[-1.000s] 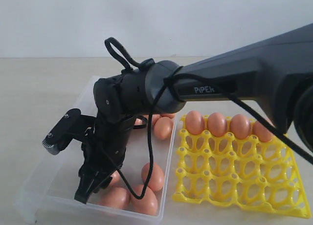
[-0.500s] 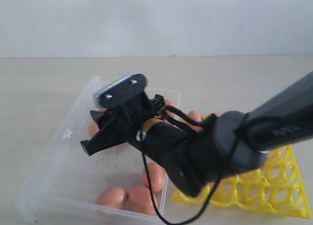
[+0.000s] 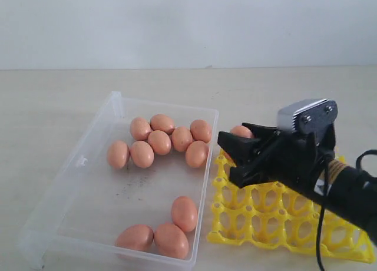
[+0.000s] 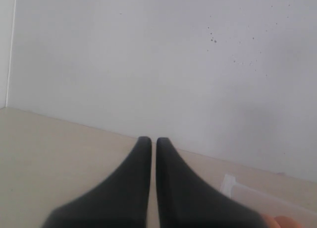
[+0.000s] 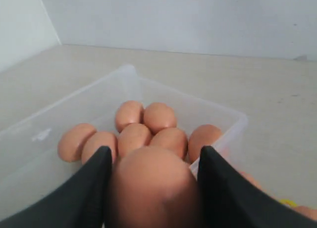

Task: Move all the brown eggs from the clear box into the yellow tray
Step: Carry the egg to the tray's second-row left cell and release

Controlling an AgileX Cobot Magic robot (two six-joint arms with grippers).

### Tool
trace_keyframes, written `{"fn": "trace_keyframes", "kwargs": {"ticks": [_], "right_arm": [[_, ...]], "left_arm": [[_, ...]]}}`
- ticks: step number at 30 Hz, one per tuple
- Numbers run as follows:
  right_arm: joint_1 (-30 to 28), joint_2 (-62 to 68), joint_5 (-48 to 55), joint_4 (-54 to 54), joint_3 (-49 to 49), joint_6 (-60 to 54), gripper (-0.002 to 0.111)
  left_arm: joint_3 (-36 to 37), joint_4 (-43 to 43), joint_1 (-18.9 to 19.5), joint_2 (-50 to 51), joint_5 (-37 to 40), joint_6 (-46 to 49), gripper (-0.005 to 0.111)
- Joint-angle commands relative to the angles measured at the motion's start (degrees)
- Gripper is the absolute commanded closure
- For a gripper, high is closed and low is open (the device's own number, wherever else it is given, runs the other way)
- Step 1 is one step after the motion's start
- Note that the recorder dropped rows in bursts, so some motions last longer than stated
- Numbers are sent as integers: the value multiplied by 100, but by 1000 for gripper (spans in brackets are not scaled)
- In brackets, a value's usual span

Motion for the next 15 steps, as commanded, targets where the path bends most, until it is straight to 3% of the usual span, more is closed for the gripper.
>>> {"fn": "trace_keyframes", "kwargs": {"ticks": [1, 2, 6, 15], "right_arm": [[-1327, 155, -100, -3276, -668, 1687, 109], [-1506, 347, -100, -3821, -940, 1843, 109], [-1531, 901, -100, -4235, -1266, 1690, 109], [-1531, 1529, -100, -4300, -1652, 940, 109]], "left_arm": [[-15, -19, -20, -16, 0, 43, 103], [-15, -19, -20, -16, 0, 43, 103], [-15, -19, -20, -16, 0, 43, 103], [-15, -19, -20, -16, 0, 43, 103]]}}
